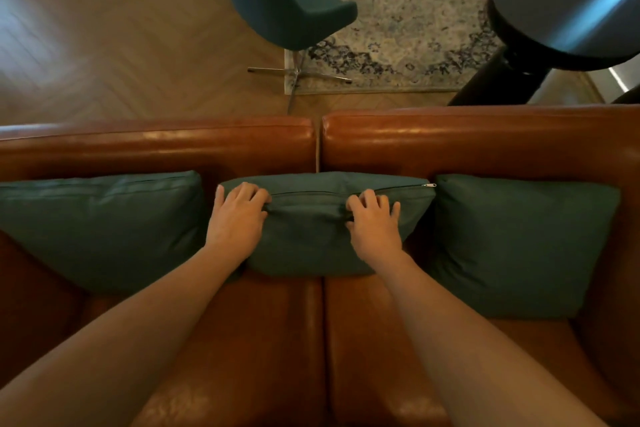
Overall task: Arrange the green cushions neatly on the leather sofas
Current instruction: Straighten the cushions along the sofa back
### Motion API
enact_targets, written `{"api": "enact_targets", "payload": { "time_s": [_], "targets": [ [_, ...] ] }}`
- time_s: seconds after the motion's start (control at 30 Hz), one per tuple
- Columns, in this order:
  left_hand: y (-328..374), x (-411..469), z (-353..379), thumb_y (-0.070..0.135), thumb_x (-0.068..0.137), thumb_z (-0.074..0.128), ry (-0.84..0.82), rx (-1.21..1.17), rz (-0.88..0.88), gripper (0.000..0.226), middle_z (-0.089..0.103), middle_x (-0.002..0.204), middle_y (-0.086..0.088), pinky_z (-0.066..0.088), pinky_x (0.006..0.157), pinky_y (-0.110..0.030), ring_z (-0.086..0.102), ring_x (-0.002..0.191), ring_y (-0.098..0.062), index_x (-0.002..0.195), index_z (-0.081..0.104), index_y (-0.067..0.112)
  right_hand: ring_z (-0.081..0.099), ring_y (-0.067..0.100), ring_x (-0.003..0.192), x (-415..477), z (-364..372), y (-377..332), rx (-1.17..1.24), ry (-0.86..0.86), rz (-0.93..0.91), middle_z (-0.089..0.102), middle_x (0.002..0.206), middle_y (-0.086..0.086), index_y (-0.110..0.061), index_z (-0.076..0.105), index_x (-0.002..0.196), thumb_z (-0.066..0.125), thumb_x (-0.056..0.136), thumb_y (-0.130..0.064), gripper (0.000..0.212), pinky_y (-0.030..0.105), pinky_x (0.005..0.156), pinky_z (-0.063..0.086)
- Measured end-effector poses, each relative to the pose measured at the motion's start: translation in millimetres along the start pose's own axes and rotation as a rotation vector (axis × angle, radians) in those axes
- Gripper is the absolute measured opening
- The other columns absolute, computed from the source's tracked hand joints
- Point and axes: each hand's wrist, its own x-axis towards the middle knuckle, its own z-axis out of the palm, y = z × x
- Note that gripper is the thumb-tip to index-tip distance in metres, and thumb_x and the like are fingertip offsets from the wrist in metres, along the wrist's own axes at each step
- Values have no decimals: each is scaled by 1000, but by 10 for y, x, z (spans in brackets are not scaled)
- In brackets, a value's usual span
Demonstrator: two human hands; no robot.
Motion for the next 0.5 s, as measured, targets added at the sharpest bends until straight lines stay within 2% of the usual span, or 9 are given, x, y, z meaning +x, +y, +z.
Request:
{"api": "enact_targets", "payload": {
  "time_s": [0.1, 0.2, 0.27, 0.37, 0.5],
  "targets": [
    [56, 50, -30, 25, 103, 60, -1, -9, -37, 22, 61, 129, 3, 24, 123, -58, 57, 129, -25, 124, 64, 30, 41, 30, 136, 48, -90, 112, -66, 30, -91, 48, 138, 0, -29, 54, 131, 57, 106, -24, 27, 73, 117, 26],
    [95, 111, -146, 23, 103, 59, 16, -38, -39, 13, 63, 117, 3, 30, 120, -57, 62, 118, -26, 113, 64, 29, 46, 26, 130, 102, -230, 191, -34, 90, -159, 56, 125, -5, -29, 59, 120, 56, 105, -21, 17, 72, 113, 30],
    [141, 155, -212, 22, 103, 59, 19, -50, -44, 12, 63, 116, 2, 30, 119, -55, 62, 116, -27, 112, 65, 27, 47, 24, 127, 126, -334, 260, 13, 105, -170, 57, 120, -7, -29, 59, 112, 58, 103, -22, 10, 69, 113, 32],
    [275, 198, -209, 23, 103, 59, -39, -59, -56, 14, 62, 120, 2, 27, 121, -54, 58, 121, -26, 115, 66, 27, 45, 23, 126, 123, -387, 359, 35, 36, -134, 55, 116, -8, -29, 58, 106, 60, 103, -24, 6, 68, 112, 33],
    [487, 209, -21, 27, 101, 61, -99, 29, -86, 21, 58, 128, -1, 27, 122, -58, 54, 127, -29, 121, 61, 28, 40, 28, 136, 173, -235, 436, 4, -90, -56, 55, 126, -6, -29, 58, 114, 62, 103, -29, 12, 71, 115, 29]
  ]
}}
